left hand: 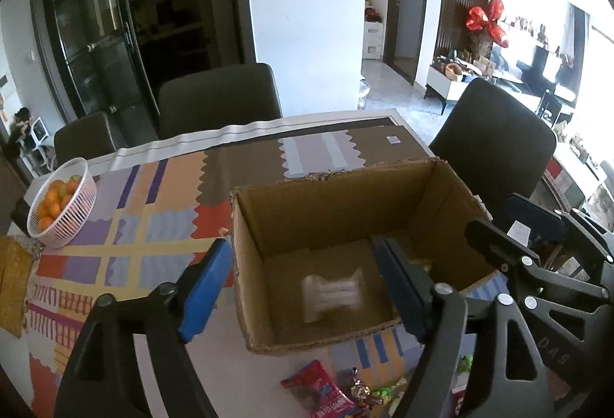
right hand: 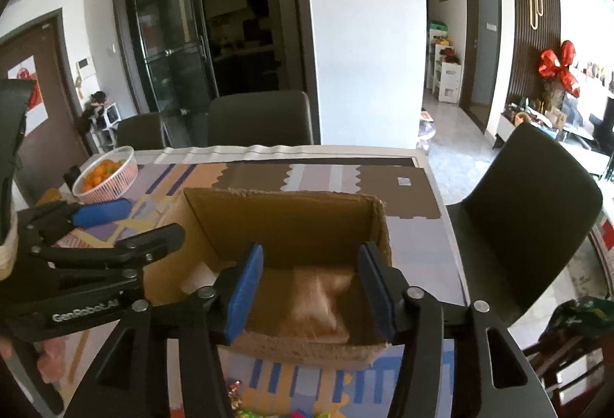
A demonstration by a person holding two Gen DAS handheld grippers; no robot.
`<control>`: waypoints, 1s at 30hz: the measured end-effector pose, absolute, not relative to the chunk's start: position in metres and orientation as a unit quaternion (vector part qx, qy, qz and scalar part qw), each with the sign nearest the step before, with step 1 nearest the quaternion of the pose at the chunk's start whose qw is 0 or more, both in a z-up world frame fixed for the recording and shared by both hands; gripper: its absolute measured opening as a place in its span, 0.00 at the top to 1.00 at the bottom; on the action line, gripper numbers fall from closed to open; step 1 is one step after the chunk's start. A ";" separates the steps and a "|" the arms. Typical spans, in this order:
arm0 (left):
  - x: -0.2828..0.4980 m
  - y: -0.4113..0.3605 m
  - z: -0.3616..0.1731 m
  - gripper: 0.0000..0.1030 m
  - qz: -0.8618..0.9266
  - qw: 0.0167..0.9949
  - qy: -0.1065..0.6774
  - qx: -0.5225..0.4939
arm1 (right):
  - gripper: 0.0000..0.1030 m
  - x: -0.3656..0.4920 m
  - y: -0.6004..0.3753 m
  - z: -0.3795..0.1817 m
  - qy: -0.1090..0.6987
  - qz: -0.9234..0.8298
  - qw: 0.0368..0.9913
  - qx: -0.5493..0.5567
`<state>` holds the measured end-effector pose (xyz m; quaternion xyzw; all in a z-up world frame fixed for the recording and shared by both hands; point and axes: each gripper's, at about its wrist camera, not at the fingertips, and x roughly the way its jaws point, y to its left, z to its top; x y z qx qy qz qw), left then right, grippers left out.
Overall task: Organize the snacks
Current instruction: 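Withdraw both tools from the box back toward the snack pile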
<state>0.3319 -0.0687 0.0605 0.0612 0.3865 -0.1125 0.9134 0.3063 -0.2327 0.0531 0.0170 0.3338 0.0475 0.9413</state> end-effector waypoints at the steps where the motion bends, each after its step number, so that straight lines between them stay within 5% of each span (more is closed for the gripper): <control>1: 0.327 -0.067 0.061 0.21 -0.113 0.915 0.383 0.060 | 0.48 0.301 -0.232 0.054 0.331 0.050 0.942 0.015; 12: 0.257 -0.052 0.068 0.17 -0.096 0.935 0.337 0.049 | 0.35 0.241 -0.227 0.065 0.291 0.050 0.955 0.001; 30: 0.179 -0.063 0.026 0.12 -0.116 0.926 0.355 0.050 | 0.34 0.157 -0.248 0.029 0.310 0.008 0.950 0.047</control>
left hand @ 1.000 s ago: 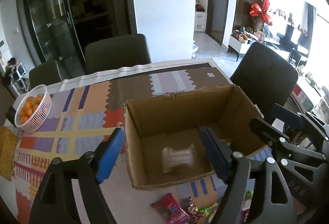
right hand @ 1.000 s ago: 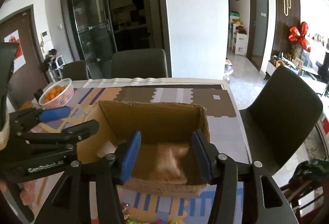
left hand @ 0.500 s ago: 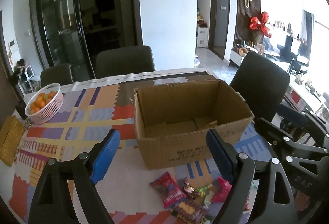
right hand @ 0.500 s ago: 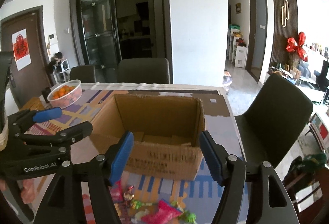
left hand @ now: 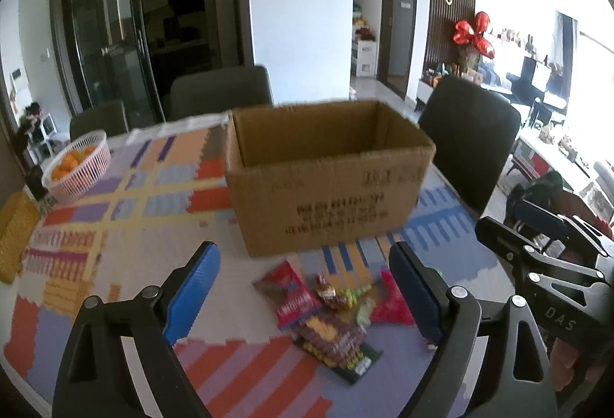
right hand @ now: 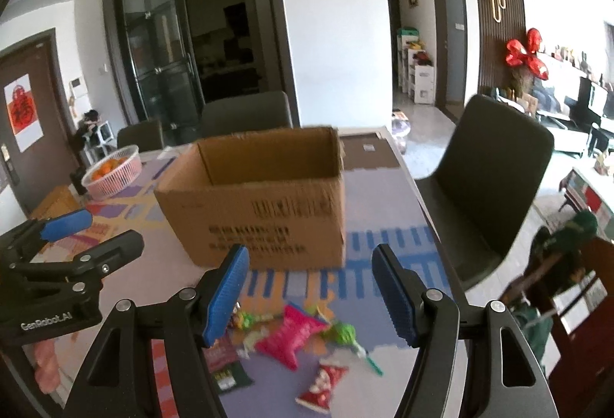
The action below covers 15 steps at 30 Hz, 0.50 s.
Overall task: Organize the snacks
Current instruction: 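Withdraw both tools from the box back toward the snack pile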
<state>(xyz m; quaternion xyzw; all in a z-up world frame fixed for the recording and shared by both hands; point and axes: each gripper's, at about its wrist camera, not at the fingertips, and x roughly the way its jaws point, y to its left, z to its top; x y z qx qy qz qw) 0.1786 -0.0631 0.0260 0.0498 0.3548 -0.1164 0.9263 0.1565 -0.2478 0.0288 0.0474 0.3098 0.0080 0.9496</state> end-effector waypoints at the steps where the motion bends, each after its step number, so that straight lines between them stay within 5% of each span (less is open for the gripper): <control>1: 0.177 -0.064 0.021 0.12 -0.117 0.924 0.361 0.050 | 0.34 0.154 -0.248 0.024 0.316 0.009 0.948 0.046; 15: 0.168 -0.069 -0.046 0.12 -0.121 0.895 0.428 0.046 | 0.34 0.130 -0.248 -0.040 0.394 0.001 0.918 0.046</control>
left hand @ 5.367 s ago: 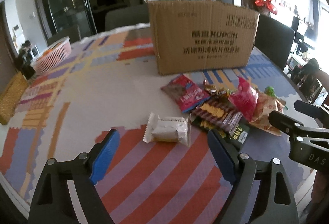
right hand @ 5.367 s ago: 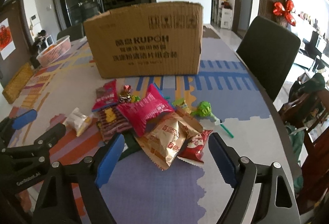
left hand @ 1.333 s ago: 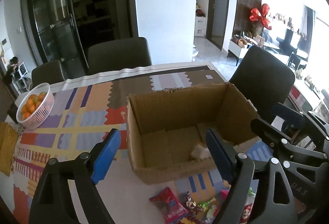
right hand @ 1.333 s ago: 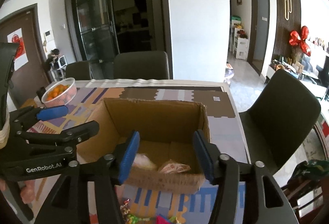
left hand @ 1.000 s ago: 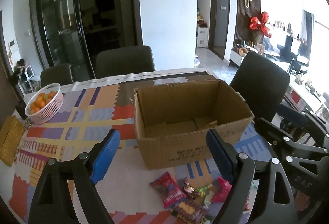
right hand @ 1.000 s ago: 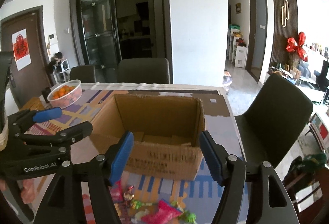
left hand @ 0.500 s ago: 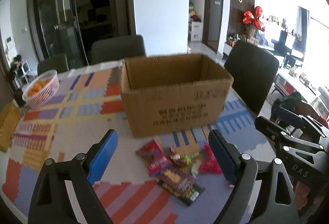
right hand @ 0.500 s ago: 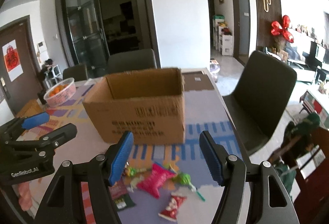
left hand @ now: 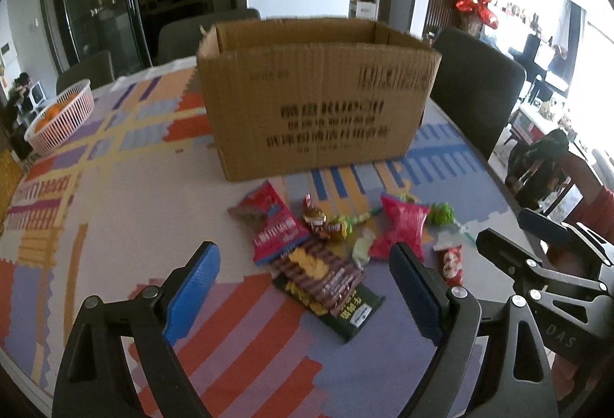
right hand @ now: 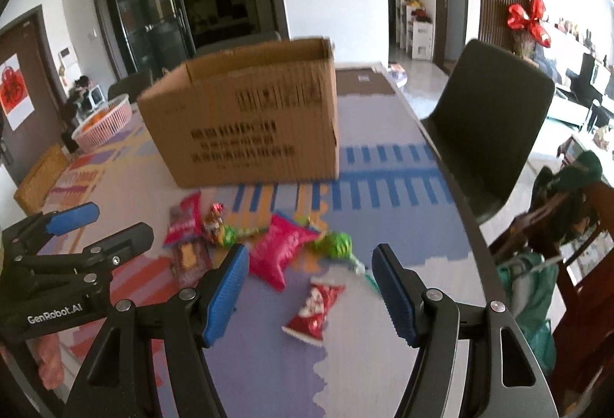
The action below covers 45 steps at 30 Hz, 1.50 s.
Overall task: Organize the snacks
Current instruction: 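Withdraw both tools from the box back toward the snack pile, then grasp the Costa biscuit pack with the left tool while the right tool grasps the red candy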
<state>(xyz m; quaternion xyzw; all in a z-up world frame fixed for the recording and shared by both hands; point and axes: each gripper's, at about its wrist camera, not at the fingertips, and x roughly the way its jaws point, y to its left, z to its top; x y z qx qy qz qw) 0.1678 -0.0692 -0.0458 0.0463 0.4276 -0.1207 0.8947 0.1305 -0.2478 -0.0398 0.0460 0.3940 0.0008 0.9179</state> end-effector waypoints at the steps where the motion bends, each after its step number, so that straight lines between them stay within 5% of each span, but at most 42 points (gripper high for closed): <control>1: 0.168 -0.070 -0.051 0.12 -0.122 0.892 0.433 0.045 | 0.34 0.130 -0.248 -0.045 0.401 -0.002 0.915 0.047; 20: 0.199 -0.089 -0.112 0.20 -0.086 0.856 0.509 0.029 | 0.34 0.143 -0.246 -0.100 0.457 -0.011 0.887 0.061; 30: 0.199 -0.077 -0.113 0.45 -0.087 0.852 0.515 0.019 | 0.35 0.151 -0.243 -0.108 0.466 -0.018 0.883 0.058; 45: 0.199 -0.057 -0.117 0.49 -0.092 0.848 0.522 0.008 | 0.56 0.155 -0.237 -0.120 0.481 -0.020 0.875 0.049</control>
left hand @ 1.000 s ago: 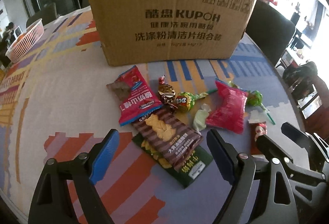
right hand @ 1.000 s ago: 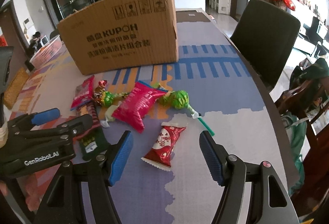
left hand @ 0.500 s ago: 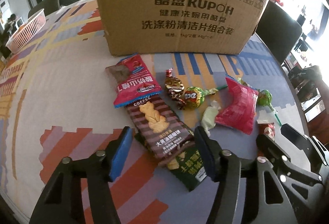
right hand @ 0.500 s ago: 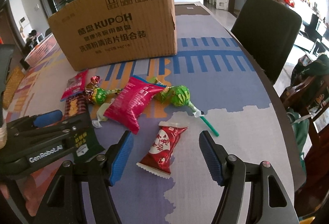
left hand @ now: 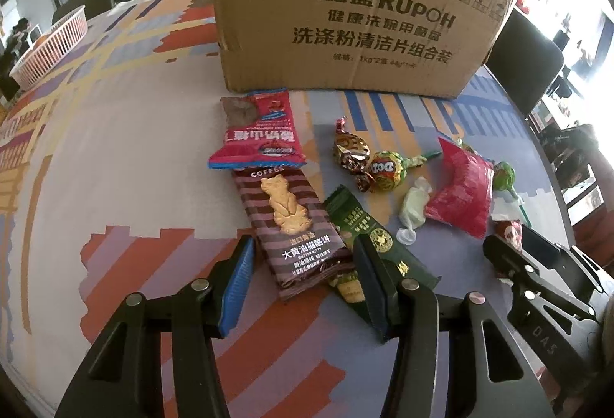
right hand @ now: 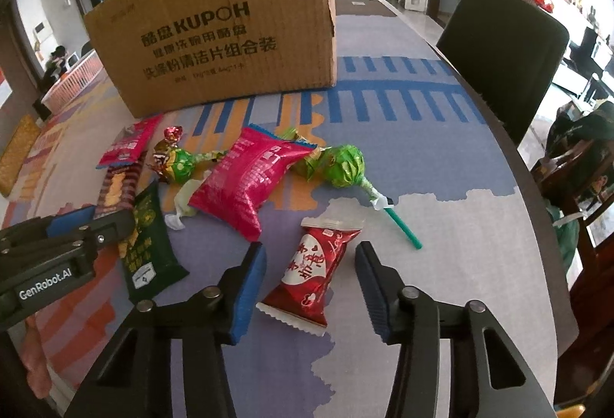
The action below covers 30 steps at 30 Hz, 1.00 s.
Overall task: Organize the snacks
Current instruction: 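Grasp the Costa biscuit pack with the left tool while the right tool grasps the red candy, then lift both snacks over the box and open both tools to drop them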
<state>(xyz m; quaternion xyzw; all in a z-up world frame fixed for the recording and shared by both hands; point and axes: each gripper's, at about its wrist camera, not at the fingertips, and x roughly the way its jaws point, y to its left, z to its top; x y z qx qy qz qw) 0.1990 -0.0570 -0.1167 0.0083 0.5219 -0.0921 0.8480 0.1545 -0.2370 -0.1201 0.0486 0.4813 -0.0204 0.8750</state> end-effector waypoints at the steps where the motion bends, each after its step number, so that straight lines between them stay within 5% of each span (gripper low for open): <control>1: 0.200 -0.057 -0.118 0.49 -0.093 0.848 0.522 0.008 | 0.58 0.155 -0.238 -0.120 0.481 -0.023 0.875 0.049; 6: 0.201 -0.055 -0.118 0.57 -0.099 0.850 0.517 0.002 | 0.76 0.156 -0.239 -0.121 0.481 -0.025 0.875 0.053; 12: 0.193 -0.051 -0.106 0.77 -0.109 0.859 0.500 0.000 | 0.78 0.155 -0.237 -0.118 0.483 -0.014 0.874 0.059; 30: 0.163 -0.044 -0.084 0.92 -0.154 0.863 0.477 -0.060 | 0.78 0.136 -0.217 -0.076 0.443 0.036 0.894 0.060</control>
